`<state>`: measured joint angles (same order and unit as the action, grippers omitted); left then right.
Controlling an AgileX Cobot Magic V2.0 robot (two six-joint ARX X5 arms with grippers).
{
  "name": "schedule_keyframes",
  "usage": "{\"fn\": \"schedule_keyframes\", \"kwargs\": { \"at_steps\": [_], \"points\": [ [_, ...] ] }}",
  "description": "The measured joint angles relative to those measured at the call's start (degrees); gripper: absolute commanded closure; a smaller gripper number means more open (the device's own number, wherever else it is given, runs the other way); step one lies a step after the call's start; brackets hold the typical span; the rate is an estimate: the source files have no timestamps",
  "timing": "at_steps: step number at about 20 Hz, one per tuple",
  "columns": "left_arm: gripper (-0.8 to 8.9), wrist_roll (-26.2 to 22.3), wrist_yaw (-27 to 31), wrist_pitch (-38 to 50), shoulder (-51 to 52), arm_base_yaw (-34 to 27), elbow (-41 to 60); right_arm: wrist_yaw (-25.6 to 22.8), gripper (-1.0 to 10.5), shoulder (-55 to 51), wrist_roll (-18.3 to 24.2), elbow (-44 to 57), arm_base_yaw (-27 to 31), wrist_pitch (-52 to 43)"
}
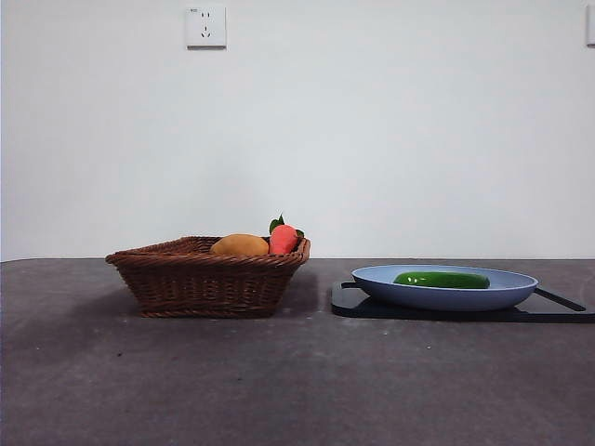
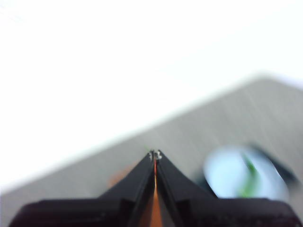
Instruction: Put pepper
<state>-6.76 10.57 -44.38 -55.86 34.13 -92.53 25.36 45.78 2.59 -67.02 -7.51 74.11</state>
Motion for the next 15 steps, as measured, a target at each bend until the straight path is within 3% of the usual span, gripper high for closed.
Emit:
{"fn": "schedule_keyframes", "kwargs": {
  "at_steps": [3, 8, 11, 15],
  "points": [
    [8.05, -1.55, -4.52, 9.09, 8.68, -12.44, 8.28, 0.0, 9.4, 0.07, 0.0, 0.0, 0.02, 0.0],
    [8.05, -2.23, -4.52, 26.47, 24.02, -27.98, 30.84, 0.0, 9.4, 0.11, 0.02, 0.0, 0.02, 0.0],
    [8.05, -2.16, -4.59, 36.72, 32.11, -32.89, 45.55, 0.0, 9.4, 0.11, 0.02, 0.0, 0.02, 0.0],
    [8.05, 0.04, -4.76, 46.18, 40.3, -34.01, 64.04, 0.0, 9.4, 0.11, 0.0, 0.0, 0.02, 0.0]
  ]
}}
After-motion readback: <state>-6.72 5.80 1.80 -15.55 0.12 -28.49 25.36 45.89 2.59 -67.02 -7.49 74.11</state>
